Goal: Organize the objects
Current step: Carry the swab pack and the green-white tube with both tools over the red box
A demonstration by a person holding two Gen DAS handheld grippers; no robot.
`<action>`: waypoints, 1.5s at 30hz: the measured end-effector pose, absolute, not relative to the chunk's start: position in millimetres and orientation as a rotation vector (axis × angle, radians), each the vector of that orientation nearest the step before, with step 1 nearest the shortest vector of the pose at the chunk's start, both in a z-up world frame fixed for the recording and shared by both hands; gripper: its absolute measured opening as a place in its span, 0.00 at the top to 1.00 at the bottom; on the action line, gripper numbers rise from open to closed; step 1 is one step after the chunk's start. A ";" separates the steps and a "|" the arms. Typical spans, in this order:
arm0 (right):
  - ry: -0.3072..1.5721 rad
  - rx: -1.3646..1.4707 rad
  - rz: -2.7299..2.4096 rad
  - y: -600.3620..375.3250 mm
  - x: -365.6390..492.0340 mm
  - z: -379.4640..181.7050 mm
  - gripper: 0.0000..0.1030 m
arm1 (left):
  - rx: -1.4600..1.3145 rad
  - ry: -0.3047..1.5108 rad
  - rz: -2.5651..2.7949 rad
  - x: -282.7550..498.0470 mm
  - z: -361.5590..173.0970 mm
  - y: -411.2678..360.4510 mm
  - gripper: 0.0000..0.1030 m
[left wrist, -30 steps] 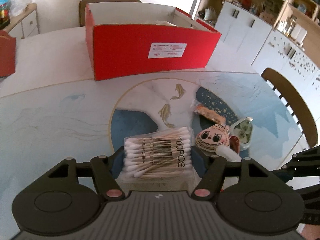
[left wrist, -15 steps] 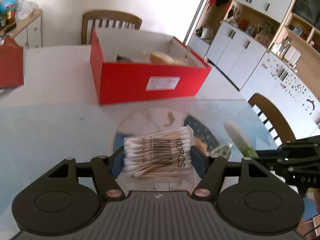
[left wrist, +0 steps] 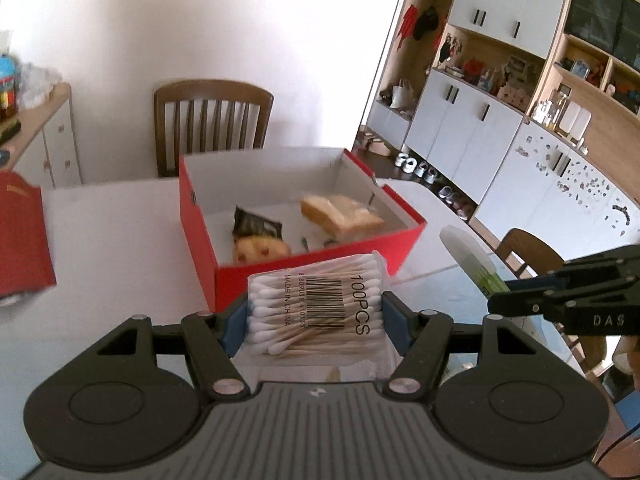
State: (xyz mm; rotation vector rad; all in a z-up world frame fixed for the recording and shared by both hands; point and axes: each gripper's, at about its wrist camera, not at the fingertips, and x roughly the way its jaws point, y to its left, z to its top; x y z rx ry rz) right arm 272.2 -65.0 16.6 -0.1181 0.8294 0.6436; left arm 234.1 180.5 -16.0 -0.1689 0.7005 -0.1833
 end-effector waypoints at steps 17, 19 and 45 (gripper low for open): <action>0.825 -0.105 0.596 -22.4 356.9 16.4 0.84 | -0.086 0.708 -0.163 333.1 -15.9 190.1 0.34; 0.827 -0.113 0.591 -14.7 364.4 12.8 0.84 | -0.074 0.716 -0.155 345.9 -18.1 190.4 0.34; 0.955 -0.106 0.452 42.4 443.5 -57.2 0.84 | 0.095 0.881 -0.071 468.4 -77.4 177.6 0.34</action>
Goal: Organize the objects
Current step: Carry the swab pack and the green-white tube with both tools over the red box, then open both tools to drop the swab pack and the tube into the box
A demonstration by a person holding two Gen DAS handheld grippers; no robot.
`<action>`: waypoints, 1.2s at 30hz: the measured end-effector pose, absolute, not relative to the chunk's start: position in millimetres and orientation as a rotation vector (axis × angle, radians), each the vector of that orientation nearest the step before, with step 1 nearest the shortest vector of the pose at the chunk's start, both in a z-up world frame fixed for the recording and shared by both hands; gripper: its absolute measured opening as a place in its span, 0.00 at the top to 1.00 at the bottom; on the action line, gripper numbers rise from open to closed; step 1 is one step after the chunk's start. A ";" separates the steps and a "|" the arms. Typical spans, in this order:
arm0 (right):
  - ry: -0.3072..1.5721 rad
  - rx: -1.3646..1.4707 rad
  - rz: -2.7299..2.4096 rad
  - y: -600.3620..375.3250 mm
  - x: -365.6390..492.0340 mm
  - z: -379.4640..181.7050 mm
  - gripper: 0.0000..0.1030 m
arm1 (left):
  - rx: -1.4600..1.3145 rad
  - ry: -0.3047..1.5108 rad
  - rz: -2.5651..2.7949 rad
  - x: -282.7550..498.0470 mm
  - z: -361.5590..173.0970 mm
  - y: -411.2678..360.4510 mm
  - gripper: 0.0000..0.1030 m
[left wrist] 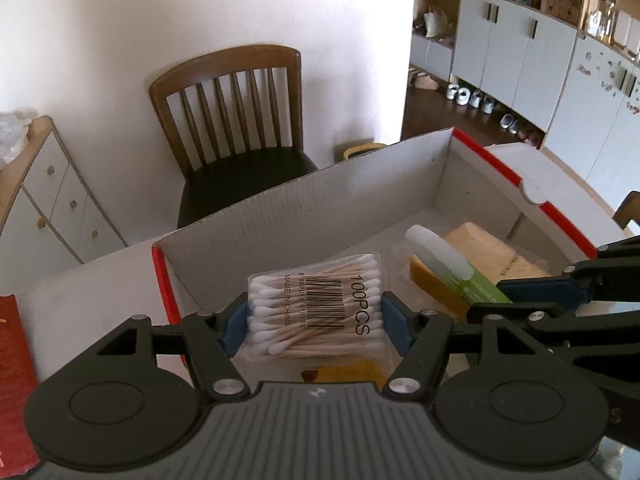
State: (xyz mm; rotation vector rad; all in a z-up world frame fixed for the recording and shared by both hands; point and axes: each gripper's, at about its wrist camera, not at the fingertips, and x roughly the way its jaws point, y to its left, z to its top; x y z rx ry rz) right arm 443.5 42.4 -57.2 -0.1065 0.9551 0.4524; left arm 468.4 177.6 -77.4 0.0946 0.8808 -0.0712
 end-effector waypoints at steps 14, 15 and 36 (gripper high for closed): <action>0.964 -0.202 0.481 53.8 436.5 -78.2 0.83 | 0.188 0.948 -0.071 492.6 -101.1 169.8 0.34; 0.959 -0.211 0.481 54.6 435.4 -78.7 0.82 | 0.192 0.955 -0.069 493.4 -102.8 168.9 0.34; 0.893 -0.195 0.532 38.7 409.1 -50.9 0.57 | 0.121 0.938 -0.055 483.9 -91.0 173.1 0.27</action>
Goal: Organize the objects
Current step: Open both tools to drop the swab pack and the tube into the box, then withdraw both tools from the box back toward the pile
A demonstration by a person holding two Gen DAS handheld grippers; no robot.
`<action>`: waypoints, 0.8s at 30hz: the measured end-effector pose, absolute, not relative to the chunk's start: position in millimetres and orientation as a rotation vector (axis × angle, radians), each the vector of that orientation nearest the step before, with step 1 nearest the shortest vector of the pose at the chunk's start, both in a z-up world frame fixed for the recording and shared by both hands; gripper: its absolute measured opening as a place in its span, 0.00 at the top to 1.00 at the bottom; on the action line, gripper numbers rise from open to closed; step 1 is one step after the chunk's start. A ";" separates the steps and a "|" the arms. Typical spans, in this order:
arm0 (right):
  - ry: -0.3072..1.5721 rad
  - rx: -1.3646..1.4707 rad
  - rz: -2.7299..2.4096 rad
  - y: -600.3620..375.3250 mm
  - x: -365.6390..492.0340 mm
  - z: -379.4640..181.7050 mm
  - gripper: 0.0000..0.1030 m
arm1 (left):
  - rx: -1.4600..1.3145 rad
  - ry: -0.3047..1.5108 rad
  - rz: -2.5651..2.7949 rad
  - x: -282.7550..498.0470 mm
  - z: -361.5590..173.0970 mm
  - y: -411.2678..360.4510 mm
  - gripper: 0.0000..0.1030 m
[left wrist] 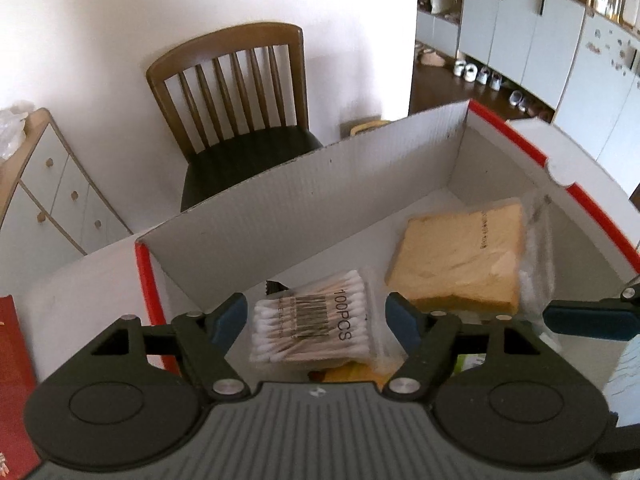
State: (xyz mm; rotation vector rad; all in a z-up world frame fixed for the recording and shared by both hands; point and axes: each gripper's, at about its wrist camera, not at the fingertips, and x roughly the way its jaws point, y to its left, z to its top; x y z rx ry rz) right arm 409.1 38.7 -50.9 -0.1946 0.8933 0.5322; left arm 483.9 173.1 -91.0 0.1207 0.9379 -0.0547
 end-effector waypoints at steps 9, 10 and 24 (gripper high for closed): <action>0.847 -0.205 0.542 22.9 383.6 -22.5 0.54 | 0.090 0.878 -0.050 455.3 -63.5 170.1 0.27; 0.841 -0.205 0.542 21.0 381.2 -19.3 0.53 | 0.089 0.871 -0.052 451.5 -59.5 168.8 0.27; 0.771 -0.186 0.583 -15.5 344.1 15.6 0.38 | 0.048 0.784 -0.090 397.4 -9.7 145.9 0.27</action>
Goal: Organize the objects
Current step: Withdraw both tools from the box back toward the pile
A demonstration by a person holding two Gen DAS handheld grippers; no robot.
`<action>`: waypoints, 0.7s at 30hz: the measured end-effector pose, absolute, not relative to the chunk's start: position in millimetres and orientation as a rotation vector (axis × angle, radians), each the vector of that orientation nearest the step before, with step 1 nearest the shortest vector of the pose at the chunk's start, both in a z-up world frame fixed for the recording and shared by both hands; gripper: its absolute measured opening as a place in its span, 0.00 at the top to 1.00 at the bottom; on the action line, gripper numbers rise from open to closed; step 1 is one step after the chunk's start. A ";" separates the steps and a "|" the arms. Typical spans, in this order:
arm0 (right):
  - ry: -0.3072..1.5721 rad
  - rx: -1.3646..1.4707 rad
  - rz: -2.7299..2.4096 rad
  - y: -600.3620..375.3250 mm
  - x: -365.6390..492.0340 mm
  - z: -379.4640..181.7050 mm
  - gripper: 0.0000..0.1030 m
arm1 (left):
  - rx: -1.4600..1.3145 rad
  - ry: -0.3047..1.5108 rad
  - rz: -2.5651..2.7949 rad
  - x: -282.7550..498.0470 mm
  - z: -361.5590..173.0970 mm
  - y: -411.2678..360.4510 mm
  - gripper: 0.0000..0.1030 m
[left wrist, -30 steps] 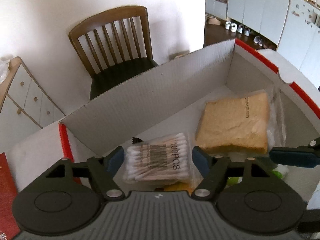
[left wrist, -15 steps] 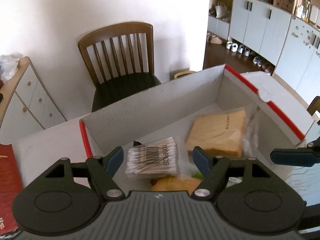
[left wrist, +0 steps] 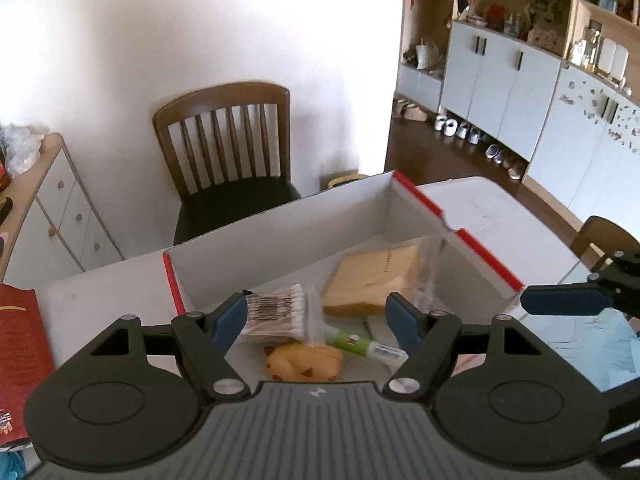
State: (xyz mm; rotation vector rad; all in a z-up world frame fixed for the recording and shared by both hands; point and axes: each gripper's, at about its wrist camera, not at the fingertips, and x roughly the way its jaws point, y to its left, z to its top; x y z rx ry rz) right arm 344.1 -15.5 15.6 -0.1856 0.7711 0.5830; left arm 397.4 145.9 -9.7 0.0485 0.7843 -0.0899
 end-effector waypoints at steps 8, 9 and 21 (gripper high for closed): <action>0.744 -0.175 0.615 -34.8 326.5 25.0 0.34 | 0.023 0.744 -0.111 363.3 9.3 133.3 0.27; 0.738 -0.179 0.620 -36.4 324.1 25.9 0.33 | 0.021 0.739 -0.112 359.3 10.9 131.7 0.27; 0.710 -0.171 0.676 -65.8 294.8 36.3 0.19 | -0.014 0.701 -0.113 314.4 21.0 115.9 0.21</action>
